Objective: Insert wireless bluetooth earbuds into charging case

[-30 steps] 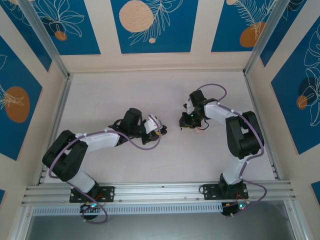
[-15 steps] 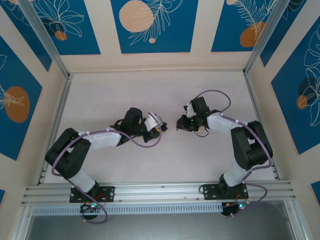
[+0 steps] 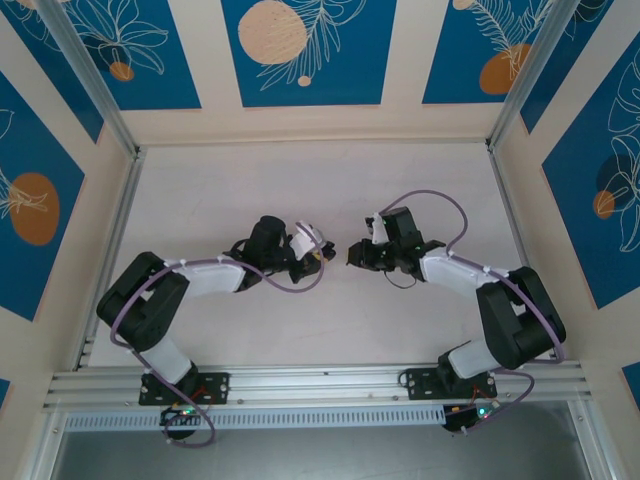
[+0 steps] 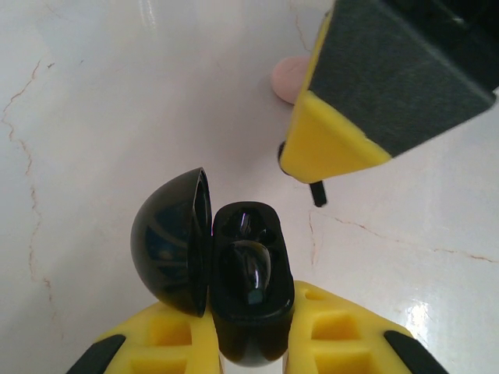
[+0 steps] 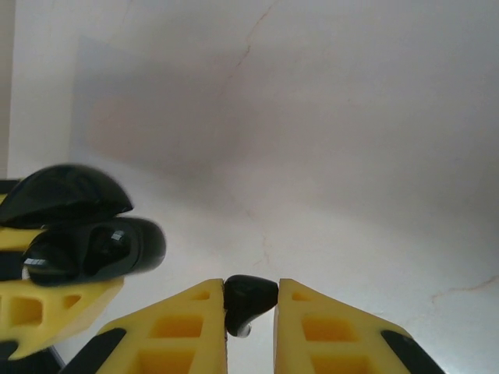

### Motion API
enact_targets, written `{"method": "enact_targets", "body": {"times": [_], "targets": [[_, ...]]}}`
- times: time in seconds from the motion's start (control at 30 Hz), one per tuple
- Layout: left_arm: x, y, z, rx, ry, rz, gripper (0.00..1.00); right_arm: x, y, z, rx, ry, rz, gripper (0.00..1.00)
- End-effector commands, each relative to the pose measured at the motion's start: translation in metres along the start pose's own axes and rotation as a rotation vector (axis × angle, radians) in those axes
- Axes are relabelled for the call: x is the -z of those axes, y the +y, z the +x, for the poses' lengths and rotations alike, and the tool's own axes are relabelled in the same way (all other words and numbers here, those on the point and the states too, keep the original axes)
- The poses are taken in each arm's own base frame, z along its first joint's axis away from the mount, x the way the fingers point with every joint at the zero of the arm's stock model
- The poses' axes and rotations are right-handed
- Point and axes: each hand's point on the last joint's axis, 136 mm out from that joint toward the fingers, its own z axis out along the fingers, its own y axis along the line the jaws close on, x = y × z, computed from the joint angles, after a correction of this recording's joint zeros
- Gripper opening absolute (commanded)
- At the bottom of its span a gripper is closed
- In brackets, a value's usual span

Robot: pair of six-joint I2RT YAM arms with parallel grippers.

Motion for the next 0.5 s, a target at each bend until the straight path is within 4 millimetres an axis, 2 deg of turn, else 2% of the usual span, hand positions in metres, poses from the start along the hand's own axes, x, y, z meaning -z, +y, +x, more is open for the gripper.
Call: {"method": "enact_targets", "body": {"times": [0.0,0.17,0.47], "targets": [[-0.003,0.002,-0.001,0.019,-0.026,0.000,0.10,0.006,0.015,-0.001,0.030,-0.042,-0.034,0.18],[-0.004,-0.002,-0.002,0.011,-0.042,0.021,0.10,0.017,0.021,-0.004,0.063,-0.088,-0.034,0.18],[-0.004,-0.010,-0.009,0.009,-0.081,0.072,0.10,0.029,0.042,-0.025,0.153,-0.194,-0.060,0.18]]}}
